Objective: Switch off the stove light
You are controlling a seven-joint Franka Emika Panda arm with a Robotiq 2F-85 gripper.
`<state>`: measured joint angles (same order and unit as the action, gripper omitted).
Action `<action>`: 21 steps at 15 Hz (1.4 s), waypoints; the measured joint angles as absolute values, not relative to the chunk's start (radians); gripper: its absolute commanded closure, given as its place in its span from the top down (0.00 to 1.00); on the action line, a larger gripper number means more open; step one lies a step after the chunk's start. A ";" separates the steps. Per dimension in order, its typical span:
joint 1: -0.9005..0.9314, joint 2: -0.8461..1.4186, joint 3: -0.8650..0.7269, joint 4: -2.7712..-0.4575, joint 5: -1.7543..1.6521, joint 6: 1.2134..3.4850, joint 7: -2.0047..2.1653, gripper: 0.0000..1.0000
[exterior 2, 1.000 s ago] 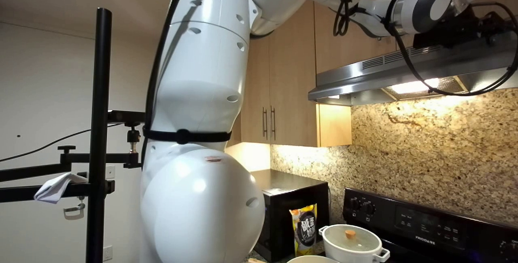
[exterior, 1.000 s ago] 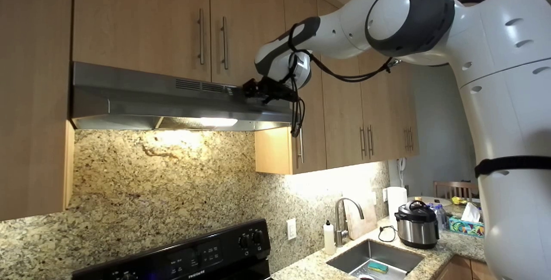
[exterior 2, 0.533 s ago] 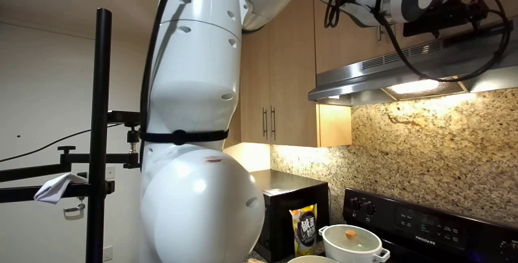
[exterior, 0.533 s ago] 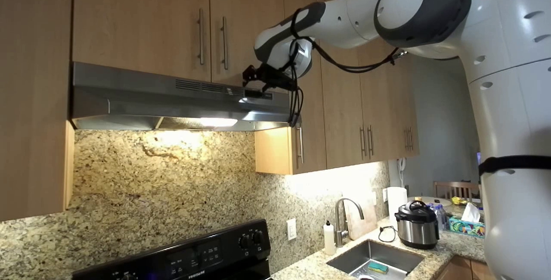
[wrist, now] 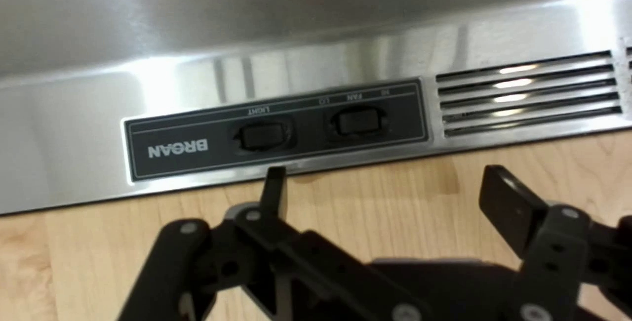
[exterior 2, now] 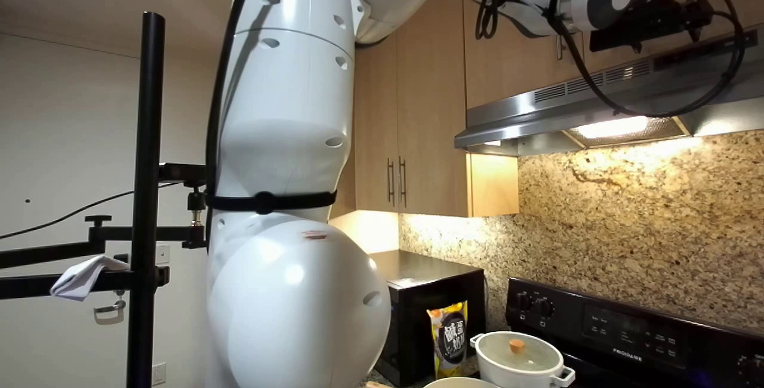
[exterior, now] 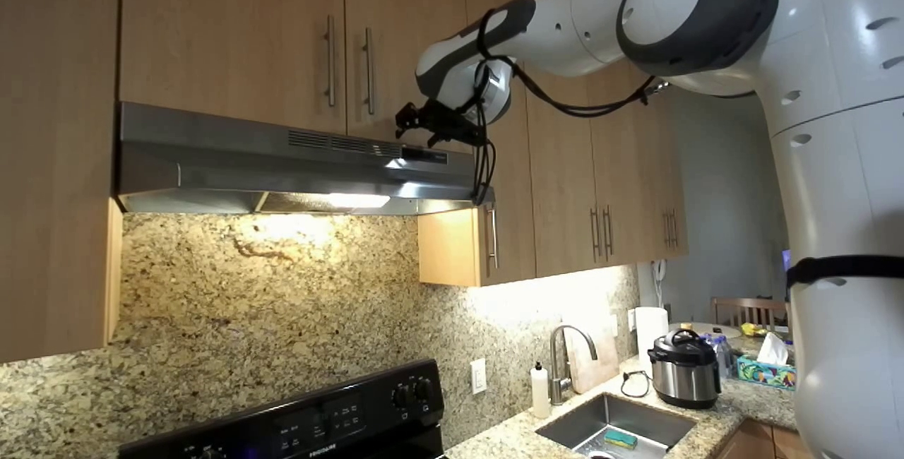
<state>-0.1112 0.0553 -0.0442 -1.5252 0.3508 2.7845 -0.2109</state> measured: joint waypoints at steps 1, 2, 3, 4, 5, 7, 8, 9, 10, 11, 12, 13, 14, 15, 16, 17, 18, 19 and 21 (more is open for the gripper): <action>-0.111 0.058 -0.043 -1.525 0.351 2.784 -0.211 1.00; -0.111 0.061 -0.043 -1.525 0.351 2.783 -0.211 1.00; -0.111 0.063 -0.042 -1.525 0.351 2.783 -0.211 1.00; -0.111 0.066 -0.042 -1.525 0.351 2.783 -0.211 1.00; -0.111 0.068 -0.042 -1.525 0.351 2.783 -0.211 1.00; -0.112 0.075 -0.043 -1.525 0.350 2.783 -0.211 1.00; -0.112 0.080 -0.044 -1.525 0.350 2.783 -0.211 1.00; -0.113 0.083 -0.044 -1.525 0.350 2.783 -0.211 1.00; -0.113 0.083 -0.045 -1.525 0.350 2.783 -0.211 1.00; -0.113 0.083 -0.045 -1.525 0.350 2.783 -0.211 1.00; -0.113 0.083 -0.045 -1.524 0.350 2.783 -0.211 1.00; -0.113 0.083 -0.045 -1.523 0.350 2.783 -0.211 1.00; -0.113 0.084 -0.045 -1.523 0.350 2.783 -0.211 1.00; -0.113 0.084 -0.045 -1.522 0.350 2.783 -0.211 1.00; -0.113 0.084 -0.045 -1.522 0.349 2.783 -0.211 1.00; -0.113 0.085 -0.046 -1.522 0.348 2.783 -0.211 1.00; -0.113 0.085 -0.047 -1.522 0.347 2.783 -0.211 1.00; -0.113 0.086 -0.049 -1.522 0.347 2.783 -0.211 1.00; -0.113 0.088 -0.054 -1.522 0.346 2.783 -0.211 1.00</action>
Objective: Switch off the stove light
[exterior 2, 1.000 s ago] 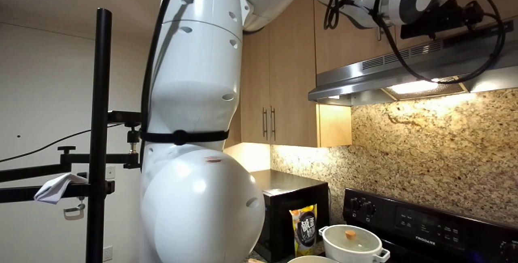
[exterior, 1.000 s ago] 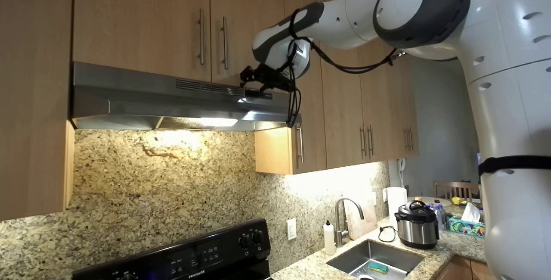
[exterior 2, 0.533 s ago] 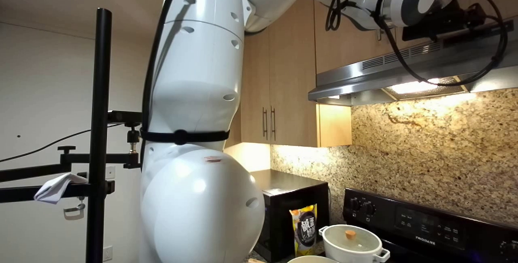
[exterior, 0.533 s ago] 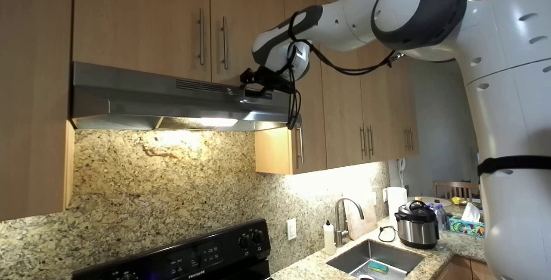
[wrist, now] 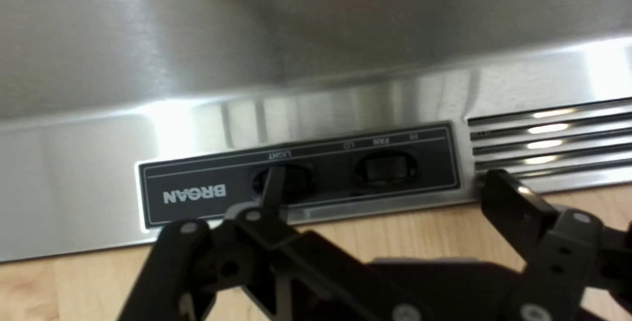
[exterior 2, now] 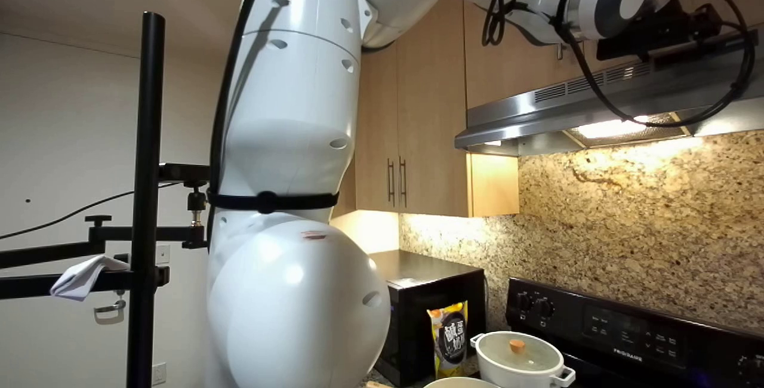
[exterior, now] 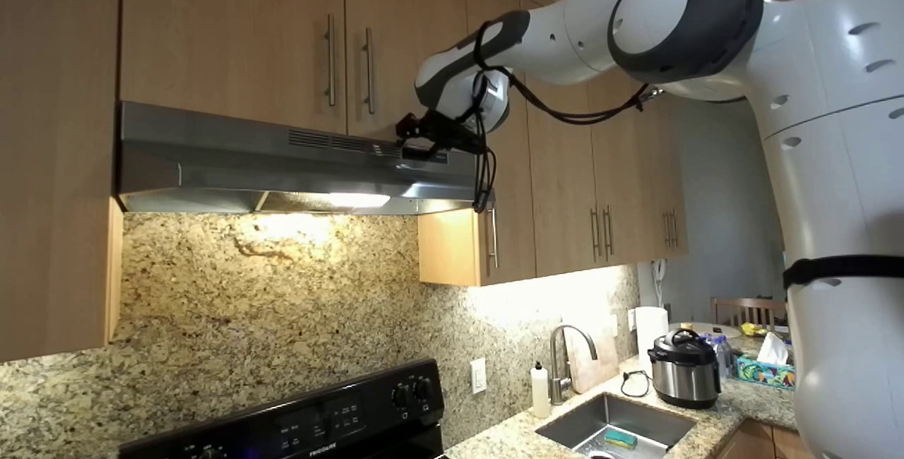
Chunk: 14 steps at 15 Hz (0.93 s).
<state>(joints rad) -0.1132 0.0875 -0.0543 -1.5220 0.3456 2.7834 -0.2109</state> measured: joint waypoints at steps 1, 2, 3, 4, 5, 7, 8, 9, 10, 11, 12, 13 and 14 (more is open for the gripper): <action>-0.114 0.089 -0.059 -1.522 0.345 2.783 -0.211 1.00; -0.114 0.092 -0.065 -1.522 0.343 2.783 -0.211 1.00; -0.114 0.096 -0.072 -1.522 0.342 2.783 -0.211 1.00; -0.116 0.103 -0.080 -1.522 0.340 2.783 -0.211 1.00; -0.116 0.112 -0.087 -1.522 0.339 2.783 -0.211 1.00; -0.116 0.119 -0.090 -1.518 0.339 2.784 -0.211 1.00; -0.116 0.119 -0.090 -1.517 0.339 2.784 -0.211 1.00; -0.115 0.119 -0.090 -1.517 0.339 2.784 -0.211 1.00; -0.115 0.119 -0.090 -1.517 0.339 2.784 -0.211 1.00; -0.115 0.119 -0.090 -1.517 0.339 2.784 -0.211 1.00; -0.114 0.117 -0.089 -1.517 0.340 2.783 -0.211 1.00; -0.114 0.116 -0.088 -1.518 0.341 2.783 -0.211 1.00; -0.114 0.114 -0.086 -1.519 0.342 2.784 -0.211 1.00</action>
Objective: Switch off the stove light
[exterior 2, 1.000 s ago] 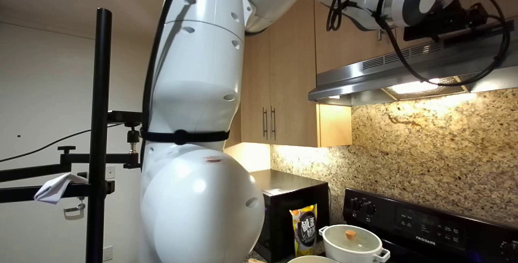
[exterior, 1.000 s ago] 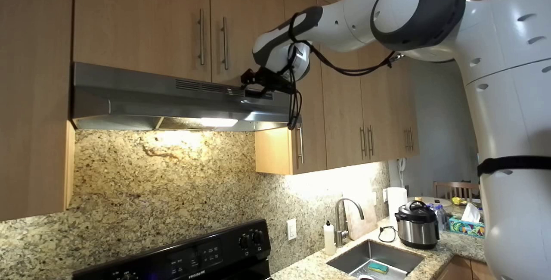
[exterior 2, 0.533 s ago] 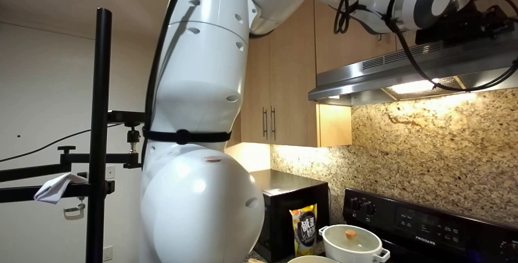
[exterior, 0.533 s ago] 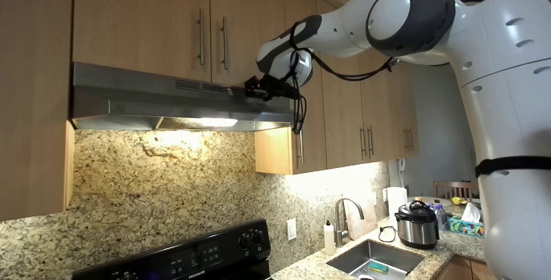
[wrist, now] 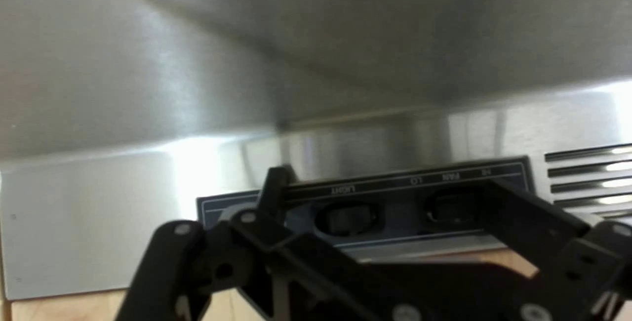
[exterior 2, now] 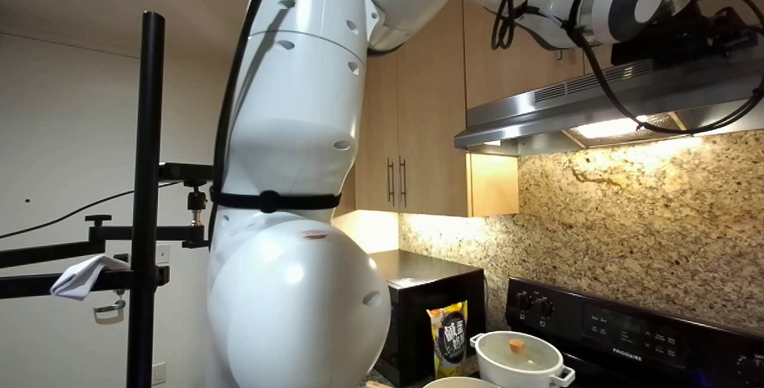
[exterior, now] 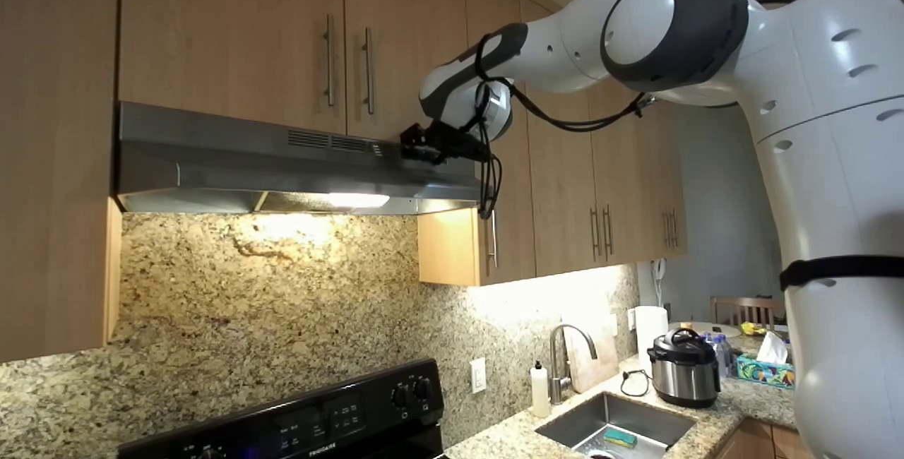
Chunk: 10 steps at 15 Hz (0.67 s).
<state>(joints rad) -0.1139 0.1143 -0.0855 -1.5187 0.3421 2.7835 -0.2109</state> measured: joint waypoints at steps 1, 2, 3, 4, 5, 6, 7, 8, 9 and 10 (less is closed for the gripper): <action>-0.113 0.111 -0.081 -1.521 0.343 2.784 -0.211 1.00; -0.113 0.106 -0.076 -1.522 0.345 2.784 -0.211 1.00; -0.113 0.101 -0.071 -1.523 0.346 2.784 -0.211 1.00; -0.113 0.098 -0.070 -1.525 0.347 2.784 -0.213 1.00; -0.113 0.096 -0.069 -1.526 0.347 2.785 -0.214 1.00; -0.112 0.092 -0.066 -1.526 0.347 2.787 -0.216 1.00; -0.112 0.086 -0.062 -1.526 0.347 2.789 -0.219 1.00; -0.111 0.079 -0.057 -1.527 0.348 2.789 -0.222 1.00; -0.108 0.071 -0.049 -1.527 0.352 2.789 -0.227 1.00; -0.104 0.064 -0.041 -1.527 0.354 2.789 -0.233 1.00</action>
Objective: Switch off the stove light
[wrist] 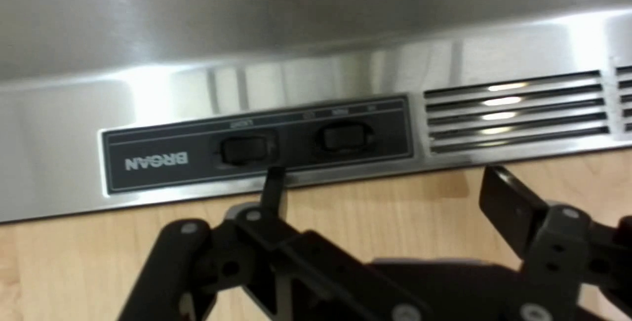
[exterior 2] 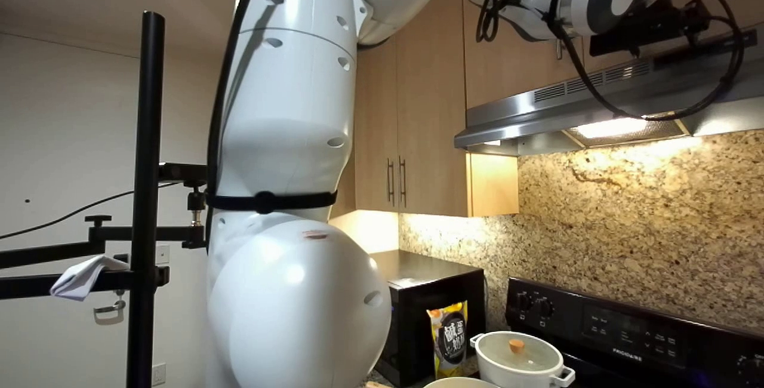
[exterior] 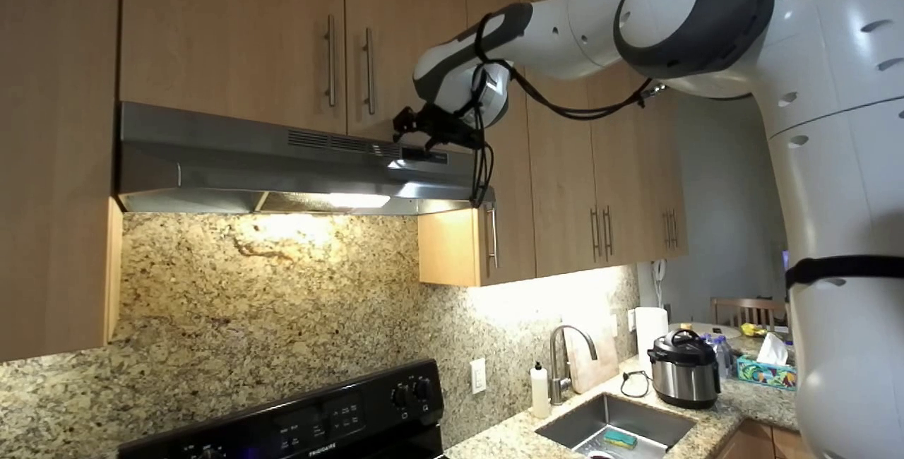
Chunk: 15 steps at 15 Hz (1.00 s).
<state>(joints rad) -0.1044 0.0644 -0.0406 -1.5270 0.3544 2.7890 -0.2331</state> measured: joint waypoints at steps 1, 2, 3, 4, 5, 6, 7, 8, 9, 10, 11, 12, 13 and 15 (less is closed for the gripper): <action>-0.098 0.058 -0.032 -1.527 0.357 2.789 -0.237 1.00; -0.092 0.053 -0.023 -1.527 0.357 2.789 -0.238 1.00; -0.087 0.050 -0.017 -1.527 0.357 2.789 -0.238 1.00; -0.085 0.049 -0.012 -1.528 0.357 2.789 -0.238 1.00; -0.085 0.049 -0.009 -1.530 0.357 2.789 -0.238 1.00; -0.085 0.050 -0.008 -1.534 0.357 2.788 -0.238 1.00; -0.086 0.050 -0.009 -1.539 0.356 2.788 -0.238 1.00; -0.087 0.050 -0.011 -1.546 0.355 2.788 -0.238 1.00; -0.088 0.050 -0.014 -1.554 0.355 2.788 -0.238 1.00; -0.089 0.050 -0.018 -1.562 0.355 2.788 -0.238 1.00; -0.089 0.050 -0.022 -1.569 0.355 2.787 -0.238 1.00; -0.090 0.050 -0.026 -1.575 0.355 2.787 -0.238 1.00; -0.091 0.050 -0.031 -1.581 0.355 2.787 -0.238 1.00; -0.091 0.049 -0.037 -1.588 0.355 2.787 -0.238 1.00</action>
<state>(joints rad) -0.0908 0.0492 -0.0375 -1.5875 0.3547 2.7874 -0.2384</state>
